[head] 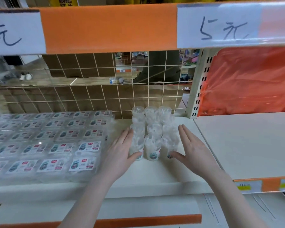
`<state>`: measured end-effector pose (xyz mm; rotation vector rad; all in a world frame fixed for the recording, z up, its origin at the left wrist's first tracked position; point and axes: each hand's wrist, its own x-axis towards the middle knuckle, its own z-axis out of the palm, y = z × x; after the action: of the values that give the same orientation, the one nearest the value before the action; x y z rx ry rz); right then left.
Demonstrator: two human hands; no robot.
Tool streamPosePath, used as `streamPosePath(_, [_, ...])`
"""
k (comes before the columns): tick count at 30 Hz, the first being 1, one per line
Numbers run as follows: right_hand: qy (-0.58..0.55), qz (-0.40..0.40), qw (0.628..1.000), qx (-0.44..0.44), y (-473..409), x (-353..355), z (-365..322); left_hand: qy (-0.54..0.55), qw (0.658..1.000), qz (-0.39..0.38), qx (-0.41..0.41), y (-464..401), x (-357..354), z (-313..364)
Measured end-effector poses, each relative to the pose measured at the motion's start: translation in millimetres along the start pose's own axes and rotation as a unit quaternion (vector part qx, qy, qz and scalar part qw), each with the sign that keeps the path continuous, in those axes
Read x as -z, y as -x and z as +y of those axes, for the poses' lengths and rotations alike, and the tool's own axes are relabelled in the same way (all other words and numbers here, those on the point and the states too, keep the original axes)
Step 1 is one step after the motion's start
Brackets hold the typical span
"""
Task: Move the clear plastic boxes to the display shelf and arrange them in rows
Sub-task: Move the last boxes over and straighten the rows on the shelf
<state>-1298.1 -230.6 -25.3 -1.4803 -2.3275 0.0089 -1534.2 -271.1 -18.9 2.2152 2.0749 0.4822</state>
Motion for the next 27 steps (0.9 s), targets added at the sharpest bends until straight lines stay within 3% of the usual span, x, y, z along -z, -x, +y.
streamPosePath(8, [0.032,-0.122,0.992,0.011,-18.6,6.2,-7.2,-0.035,0.998,-0.053,-0.021,-14.5,1.8,-2.5])
streamPosePath(13, [0.056,-0.126,0.990,0.015,-19.0,5.9,-7.5,-0.028,0.998,-0.061,-0.002,-15.5,-1.0,3.4])
streamPosePath(21, [-0.038,-0.151,0.987,-0.035,-24.9,19.2,-10.8,-0.015,0.997,-0.078,0.009,-18.0,10.4,5.8])
streamPosePath(27, [-0.032,-0.181,0.981,-0.057,-49.4,24.7,-6.9,-0.018,0.997,-0.079,0.007,-26.2,14.9,2.2])
